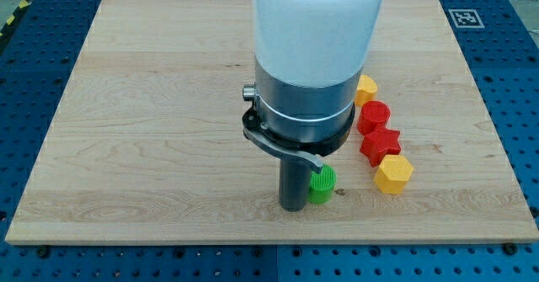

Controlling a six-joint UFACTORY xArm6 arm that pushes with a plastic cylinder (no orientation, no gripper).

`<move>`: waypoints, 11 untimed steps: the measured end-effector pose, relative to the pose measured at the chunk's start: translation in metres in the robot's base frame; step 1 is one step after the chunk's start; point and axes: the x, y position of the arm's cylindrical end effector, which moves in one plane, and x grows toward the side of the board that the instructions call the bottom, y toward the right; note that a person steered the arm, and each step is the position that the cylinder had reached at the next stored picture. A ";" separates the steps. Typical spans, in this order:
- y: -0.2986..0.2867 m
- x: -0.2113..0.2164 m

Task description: Place the green circle to the left of the red star

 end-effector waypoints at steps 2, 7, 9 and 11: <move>0.026 0.020; 0.026 0.015; 0.025 0.012; 0.020 -0.014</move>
